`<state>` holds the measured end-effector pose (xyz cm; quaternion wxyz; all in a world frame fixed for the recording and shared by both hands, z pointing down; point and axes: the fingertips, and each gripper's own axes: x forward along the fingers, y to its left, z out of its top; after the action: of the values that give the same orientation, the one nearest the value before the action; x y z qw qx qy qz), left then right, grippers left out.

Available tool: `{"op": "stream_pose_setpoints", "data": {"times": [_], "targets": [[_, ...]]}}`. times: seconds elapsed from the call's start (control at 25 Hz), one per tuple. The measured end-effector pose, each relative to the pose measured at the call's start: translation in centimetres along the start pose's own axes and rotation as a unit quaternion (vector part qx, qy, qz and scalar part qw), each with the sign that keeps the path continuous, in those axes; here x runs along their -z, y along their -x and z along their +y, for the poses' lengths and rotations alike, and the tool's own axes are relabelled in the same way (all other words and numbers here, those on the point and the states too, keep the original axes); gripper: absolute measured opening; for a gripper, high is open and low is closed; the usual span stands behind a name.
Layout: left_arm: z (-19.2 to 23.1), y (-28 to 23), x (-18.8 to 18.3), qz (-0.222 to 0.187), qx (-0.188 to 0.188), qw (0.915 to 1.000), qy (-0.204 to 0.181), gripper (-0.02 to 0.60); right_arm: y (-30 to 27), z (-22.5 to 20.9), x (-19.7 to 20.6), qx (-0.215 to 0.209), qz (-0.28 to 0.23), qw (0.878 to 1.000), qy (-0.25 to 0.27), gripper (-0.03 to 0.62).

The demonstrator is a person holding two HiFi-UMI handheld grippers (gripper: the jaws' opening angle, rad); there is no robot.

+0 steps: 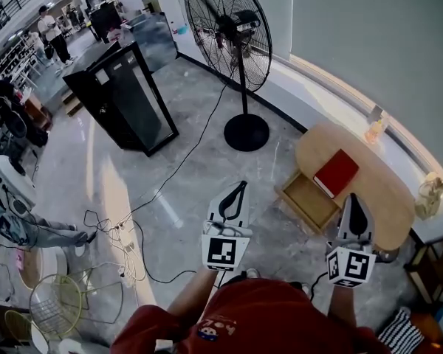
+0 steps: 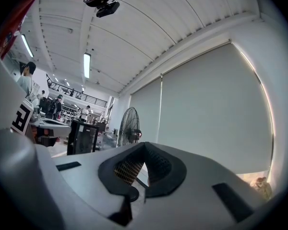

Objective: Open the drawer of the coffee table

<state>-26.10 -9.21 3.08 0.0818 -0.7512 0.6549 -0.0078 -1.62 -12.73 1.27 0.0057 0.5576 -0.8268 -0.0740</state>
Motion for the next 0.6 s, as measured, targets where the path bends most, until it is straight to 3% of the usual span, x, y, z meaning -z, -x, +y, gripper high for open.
{"op": "stream_pose_setpoints", "data": {"times": [0.32, 0.6], "targets": [[-0.4, -0.2, 0.0, -0.006, 0.003, 0.9999, -0.007, 0.006, -0.5, -0.2, 1.7, -0.001, 0.012, 1.000, -0.006, -0.005], [-0.9, 0.1, 1.8, 0.025, 0.004, 0.9997, 0.006, 0.006, -0.5, 0.1, 2.7, -0.005, 0.023, 1.000, -0.007, -0.005]]}}
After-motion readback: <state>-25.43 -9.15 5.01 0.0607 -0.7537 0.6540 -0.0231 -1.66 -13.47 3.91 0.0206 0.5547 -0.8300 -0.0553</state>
